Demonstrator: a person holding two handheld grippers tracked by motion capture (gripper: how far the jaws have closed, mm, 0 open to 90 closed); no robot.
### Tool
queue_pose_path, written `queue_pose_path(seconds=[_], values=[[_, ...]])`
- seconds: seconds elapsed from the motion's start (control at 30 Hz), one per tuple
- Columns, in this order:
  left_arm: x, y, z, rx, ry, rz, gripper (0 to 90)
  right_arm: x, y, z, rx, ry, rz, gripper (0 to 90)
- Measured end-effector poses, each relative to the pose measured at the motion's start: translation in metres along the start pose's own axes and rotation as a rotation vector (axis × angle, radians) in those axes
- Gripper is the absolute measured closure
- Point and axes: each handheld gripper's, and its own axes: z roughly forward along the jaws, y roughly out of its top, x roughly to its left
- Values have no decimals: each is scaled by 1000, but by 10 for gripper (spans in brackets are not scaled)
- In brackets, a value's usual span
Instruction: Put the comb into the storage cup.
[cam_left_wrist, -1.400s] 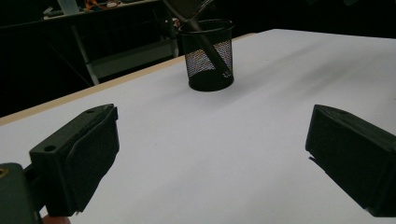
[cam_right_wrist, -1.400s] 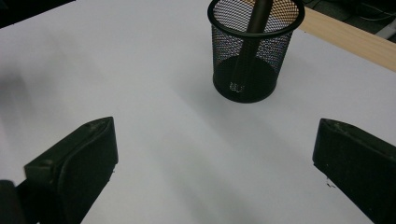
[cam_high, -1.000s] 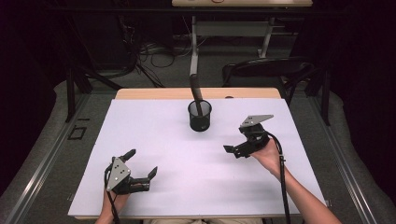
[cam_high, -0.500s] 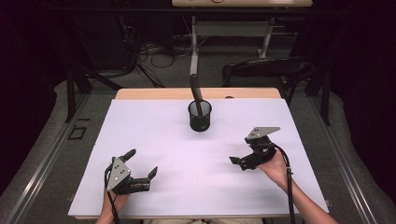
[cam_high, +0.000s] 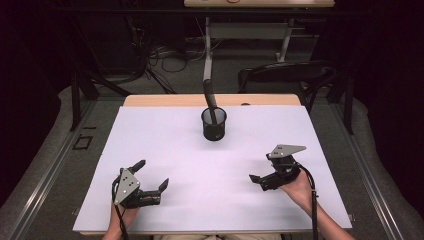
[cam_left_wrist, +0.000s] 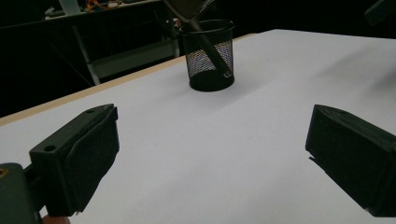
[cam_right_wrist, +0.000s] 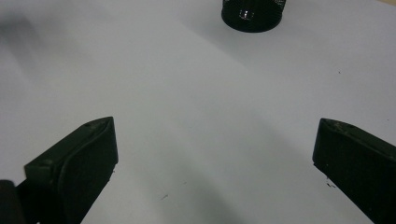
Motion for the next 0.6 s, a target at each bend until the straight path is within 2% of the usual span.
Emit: queue_pose_path(seconds=[0.6], values=[[-1, -1, -1, 0, 2, -5, 28, 4, -23, -15, -37, -39, 2, 0]])
